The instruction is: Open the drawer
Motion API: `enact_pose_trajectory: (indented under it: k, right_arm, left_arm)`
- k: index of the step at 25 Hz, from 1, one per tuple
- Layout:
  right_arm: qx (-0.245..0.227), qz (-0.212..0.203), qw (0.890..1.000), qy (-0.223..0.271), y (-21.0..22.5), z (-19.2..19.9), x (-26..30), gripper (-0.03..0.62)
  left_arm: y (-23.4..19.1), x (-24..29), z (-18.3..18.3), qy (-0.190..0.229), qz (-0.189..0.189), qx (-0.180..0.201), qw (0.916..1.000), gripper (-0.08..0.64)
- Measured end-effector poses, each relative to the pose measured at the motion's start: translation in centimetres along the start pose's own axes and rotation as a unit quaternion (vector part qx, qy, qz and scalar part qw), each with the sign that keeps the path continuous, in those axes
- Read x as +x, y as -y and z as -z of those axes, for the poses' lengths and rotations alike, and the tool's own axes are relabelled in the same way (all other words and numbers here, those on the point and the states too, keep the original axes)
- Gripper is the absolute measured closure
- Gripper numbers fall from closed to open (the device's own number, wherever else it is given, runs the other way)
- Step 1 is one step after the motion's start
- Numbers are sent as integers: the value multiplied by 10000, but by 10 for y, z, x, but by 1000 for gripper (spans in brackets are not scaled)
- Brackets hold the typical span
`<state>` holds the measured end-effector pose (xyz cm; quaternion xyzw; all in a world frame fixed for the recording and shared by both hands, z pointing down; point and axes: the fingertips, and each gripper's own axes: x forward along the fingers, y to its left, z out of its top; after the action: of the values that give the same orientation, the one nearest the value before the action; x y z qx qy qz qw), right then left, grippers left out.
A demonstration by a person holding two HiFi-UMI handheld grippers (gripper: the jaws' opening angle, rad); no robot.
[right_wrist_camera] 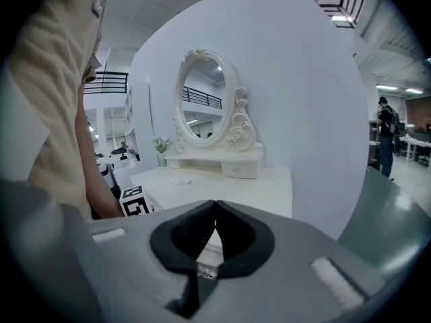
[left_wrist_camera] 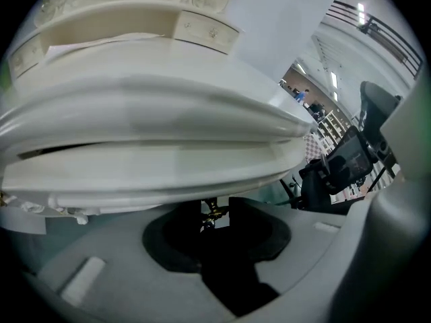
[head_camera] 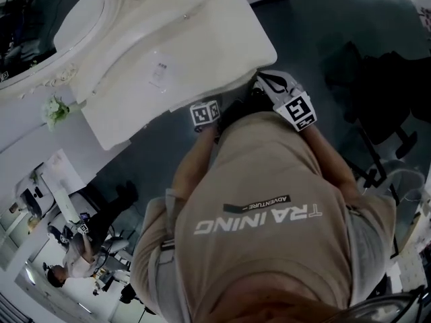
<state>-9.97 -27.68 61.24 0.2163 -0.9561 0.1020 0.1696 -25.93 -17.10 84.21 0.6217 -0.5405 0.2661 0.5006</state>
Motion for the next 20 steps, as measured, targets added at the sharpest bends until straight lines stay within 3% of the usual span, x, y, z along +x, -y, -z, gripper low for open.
enact_pose_trajectory:
  k: [5, 10, 16, 20]
  right_arm:
    - [-101, 336, 9994, 73, -30, -12, -20, 589]
    - [-100, 401, 9991, -57, -86, -20, -42, 589]
    - [33, 543, 9975, -449, -130, 11, -70, 589]
    - [264, 700, 9957, -540, -134, 34, -87, 589]
  left_arm:
    - [4, -15, 29, -47, 232, 266, 9994, 423]
    - [5, -33, 60, -64, 403, 432, 9982, 425]
    - [7, -38, 82, 307, 525, 274, 9978, 425]
    - [8, -38, 83, 492, 449, 502, 9965, 426]
